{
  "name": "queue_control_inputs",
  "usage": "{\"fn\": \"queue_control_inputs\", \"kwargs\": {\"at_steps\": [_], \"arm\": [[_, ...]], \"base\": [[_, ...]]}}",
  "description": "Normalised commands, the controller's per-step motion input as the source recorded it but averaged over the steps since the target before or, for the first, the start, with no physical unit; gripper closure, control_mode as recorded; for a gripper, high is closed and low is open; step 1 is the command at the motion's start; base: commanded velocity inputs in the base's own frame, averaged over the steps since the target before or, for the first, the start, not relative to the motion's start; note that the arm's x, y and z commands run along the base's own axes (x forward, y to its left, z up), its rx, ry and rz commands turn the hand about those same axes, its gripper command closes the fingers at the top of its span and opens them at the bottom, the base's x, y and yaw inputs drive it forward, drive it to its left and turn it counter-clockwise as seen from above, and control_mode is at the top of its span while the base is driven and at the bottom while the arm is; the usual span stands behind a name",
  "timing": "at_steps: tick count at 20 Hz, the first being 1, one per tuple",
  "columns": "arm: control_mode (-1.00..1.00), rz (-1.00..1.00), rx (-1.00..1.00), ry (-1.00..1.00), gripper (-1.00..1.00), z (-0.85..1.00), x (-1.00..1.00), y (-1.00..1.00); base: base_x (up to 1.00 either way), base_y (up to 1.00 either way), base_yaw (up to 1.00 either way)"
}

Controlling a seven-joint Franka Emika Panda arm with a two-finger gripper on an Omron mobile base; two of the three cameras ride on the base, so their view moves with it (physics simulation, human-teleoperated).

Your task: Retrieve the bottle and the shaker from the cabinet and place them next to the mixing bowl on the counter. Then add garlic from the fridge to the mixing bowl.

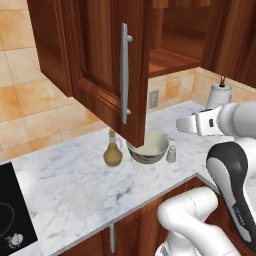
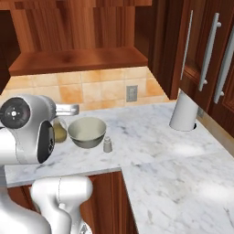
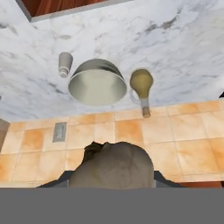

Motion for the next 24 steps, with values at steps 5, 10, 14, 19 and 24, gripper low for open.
{"fn": "queue_control_inputs", "kwargs": {"at_steps": [5, 10, 14, 19, 24], "arm": [[-1.0, 0.03, 0.0, 0.02, 1.0, -0.38, 0.45, 0.0], [-1.0, 0.03, 0.0, 0.03, 1.0, -0.46, 0.55, 0.0], [-1.0, 0.03, 0.0, 0.05, 1.0, -0.43, 0.53, 0.0], [-1.0, 0.03, 0.0, 0.05, 1.0, -0.36, 0.48, 0.0], [-1.0, 0.04, 0.0, 0.05, 1.0, -0.34, 0.49, 0.0]], "base": [[0.0, 0.0, 0.0], [0.0, 0.0, 0.0], [0.0, 0.0, 0.0], [0.0, 0.0, 0.0], [0.0, 0.0, 0.0]]}}
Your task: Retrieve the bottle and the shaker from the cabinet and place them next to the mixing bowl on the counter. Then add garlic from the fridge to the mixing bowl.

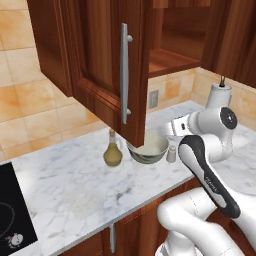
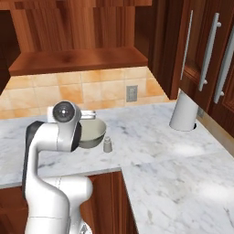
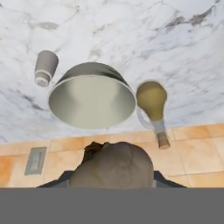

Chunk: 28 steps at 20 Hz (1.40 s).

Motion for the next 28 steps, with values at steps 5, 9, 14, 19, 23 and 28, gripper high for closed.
{"fn": "queue_control_inputs", "kwargs": {"at_steps": [5, 9, 14, 19, 23, 28], "arm": [[-1.0, 0.04, 0.0, 0.04, 1.0, -0.39, 0.52, 0.0], [-1.0, 0.04, 0.0, 0.06, 1.0, -0.38, 0.47, 0.0], [-1.0, 0.03, 0.0, 0.01, 1.0, -0.35, 0.26, 0.0], [-1.0, 0.01, -0.01, 0.01, 1.0, -0.23, 0.05, 0.07], [-1.0, 0.0, -0.01, 0.04, 1.0, -0.13, 0.0, 0.13], [-1.0, 0.0, -0.01, 0.08, 1.0, -0.27, 0.24, 0.0]], "base": [[0.0, 0.0, 0.0], [0.0, 0.0, 0.0], [0.0, 0.0, 0.0], [0.0, 0.0, 0.0], [0.0, 0.0, 0.0], [0.0, 0.0, 0.0]]}}
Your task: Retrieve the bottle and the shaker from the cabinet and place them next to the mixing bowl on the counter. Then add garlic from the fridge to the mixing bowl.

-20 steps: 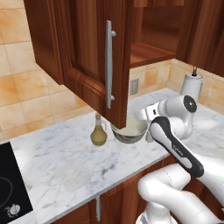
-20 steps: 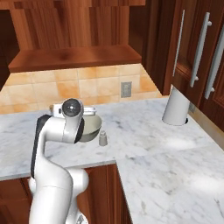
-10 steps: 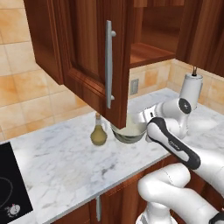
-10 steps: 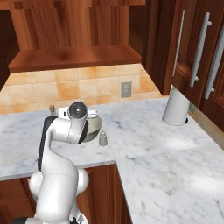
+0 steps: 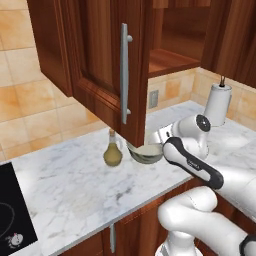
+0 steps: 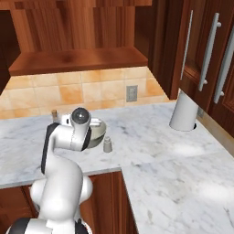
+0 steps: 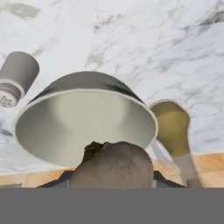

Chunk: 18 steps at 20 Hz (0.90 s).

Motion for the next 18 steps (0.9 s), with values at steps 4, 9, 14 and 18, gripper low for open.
{"fn": "queue_control_inputs", "kwargs": {"at_steps": [4, 9, 14, 18], "arm": [[-1.0, 0.0, -0.03, 0.05, 1.0, -0.29, 0.31, 0.09], [-1.0, 0.0, -0.03, 0.04, 1.0, -0.26, 0.28, 0.09], [-1.0, 0.0, -0.03, 0.05, 1.0, -0.3, 0.28, 0.03], [-1.0, 0.0, 0.0, 0.04, 1.0, -0.26, 0.29, 0.0]], "base": [[0.0, 0.0, 0.0], [0.0, 0.0, 0.0], [0.0, 0.0, 0.0], [0.0, 0.0, 0.0]]}}
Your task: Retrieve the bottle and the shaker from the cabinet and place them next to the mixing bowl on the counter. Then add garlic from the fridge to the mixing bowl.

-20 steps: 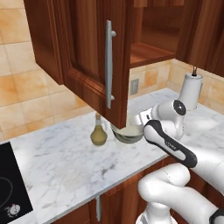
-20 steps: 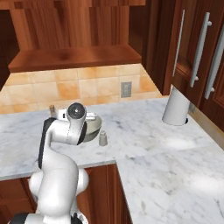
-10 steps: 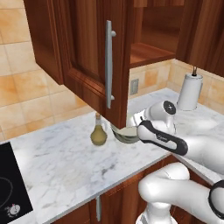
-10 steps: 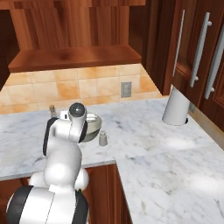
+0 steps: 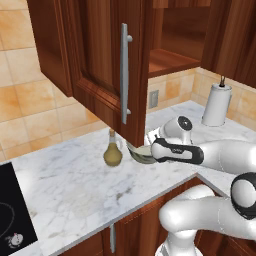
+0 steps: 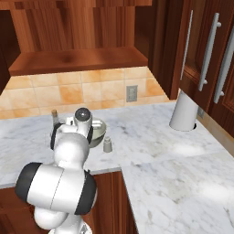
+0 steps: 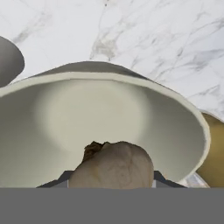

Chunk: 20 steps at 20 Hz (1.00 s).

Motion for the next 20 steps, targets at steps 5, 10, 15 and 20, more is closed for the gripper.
{"fn": "queue_control_inputs", "kwargs": {"at_steps": [5, 10, 15, 20], "arm": [[-1.0, 0.0, 0.0, 0.03, 1.0, -0.23, 0.29, 0.0], [-1.0, 0.0, 0.0, 0.01, 1.0, -0.15, 0.23, 0.0], [-1.0, 0.0, -0.01, 0.01, 1.0, -0.13, 0.22, 0.02], [-1.0, 0.0, -0.03, 0.02, -1.0, -0.1, 0.23, 0.09]], "base": [[0.0, 0.0, 0.0], [0.0, 0.0, 0.0], [0.0, 0.0, 0.0], [0.0, 0.0, 0.0]]}}
